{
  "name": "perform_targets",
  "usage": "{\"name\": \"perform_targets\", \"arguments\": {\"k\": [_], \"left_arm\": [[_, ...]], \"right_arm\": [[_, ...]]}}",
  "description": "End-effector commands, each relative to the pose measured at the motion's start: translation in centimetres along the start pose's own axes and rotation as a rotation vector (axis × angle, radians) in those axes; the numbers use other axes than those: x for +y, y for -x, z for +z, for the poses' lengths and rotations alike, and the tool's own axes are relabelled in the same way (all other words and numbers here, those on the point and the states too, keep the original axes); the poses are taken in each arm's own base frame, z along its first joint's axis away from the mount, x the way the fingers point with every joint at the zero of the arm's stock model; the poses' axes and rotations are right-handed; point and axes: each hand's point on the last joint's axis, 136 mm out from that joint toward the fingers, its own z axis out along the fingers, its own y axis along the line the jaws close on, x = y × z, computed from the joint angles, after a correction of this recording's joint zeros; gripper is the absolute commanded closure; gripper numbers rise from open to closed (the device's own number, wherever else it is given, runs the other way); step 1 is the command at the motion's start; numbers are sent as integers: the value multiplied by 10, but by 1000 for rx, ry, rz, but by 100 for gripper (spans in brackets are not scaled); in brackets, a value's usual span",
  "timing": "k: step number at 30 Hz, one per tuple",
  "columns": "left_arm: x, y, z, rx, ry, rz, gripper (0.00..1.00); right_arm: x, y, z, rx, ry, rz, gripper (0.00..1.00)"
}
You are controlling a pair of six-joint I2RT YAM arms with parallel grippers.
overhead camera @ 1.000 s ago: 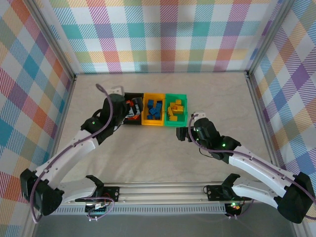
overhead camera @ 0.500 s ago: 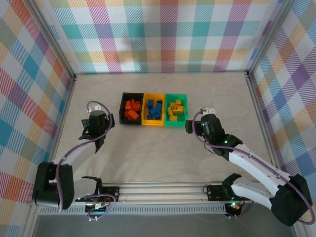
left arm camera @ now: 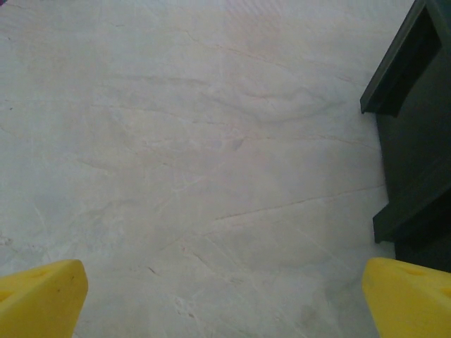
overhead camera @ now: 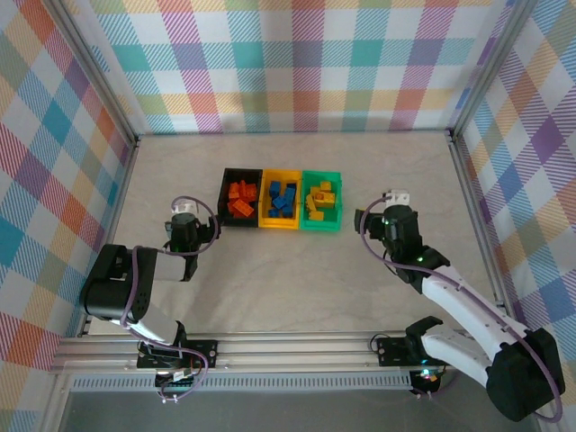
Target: Sort the legos into containers by color
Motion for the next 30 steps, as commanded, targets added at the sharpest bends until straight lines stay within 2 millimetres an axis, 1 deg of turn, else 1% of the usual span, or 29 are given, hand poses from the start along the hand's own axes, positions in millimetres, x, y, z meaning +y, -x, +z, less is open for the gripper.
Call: {"name": "perform_targets", "arguments": {"k": [1, 3, 5, 7, 9, 11, 16, 17, 18, 19, 20, 22, 23, 30], "left_arm": [[1, 24, 1, -81, -11, -29, 0], [1, 23, 2, -79, -6, -26, 0], [2, 23, 1, -82, -1, -29, 0], [1, 24, 0, -87, -2, -28, 0], [2, 24, 1, -86, -1, -29, 0], [2, 24, 1, -86, -1, -29, 0], [2, 23, 1, -85, -2, -29, 0], [2, 24, 1, -87, -1, -29, 0], [2, 24, 1, -86, -2, -29, 0], [2, 25, 1, -88, -1, -29, 0], [1, 24, 1, -87, -3, -29, 0], [2, 24, 1, -86, -2, -29, 0], [2, 24, 1, -86, -1, -29, 0], [2, 24, 1, -84, -2, -28, 0]], "right_arm": [[-24, 22, 7, -122, -74, -47, 0], [-44, 21, 17, -136, -126, -51, 0], [-54, 14, 30, -133, -125, -64, 0], [-55, 7, 42, -152, -83, -68, 0], [-59, -5, 58, -123, -86, -75, 0], [-58, -12, 71, -132, -55, -83, 0], [-58, -31, 93, -139, 12, -91, 0], [-62, -33, 96, -136, 16, -70, 0], [-69, -40, 101, -99, 19, -32, 0], [-72, -38, 104, -127, 13, -23, 0], [-73, -42, 105, -90, 17, -13, 0], [-73, -39, 106, -105, 27, -8, 0], [-73, -42, 105, -83, 28, -6, 0], [-73, -41, 105, -89, 26, -6, 0]]}}
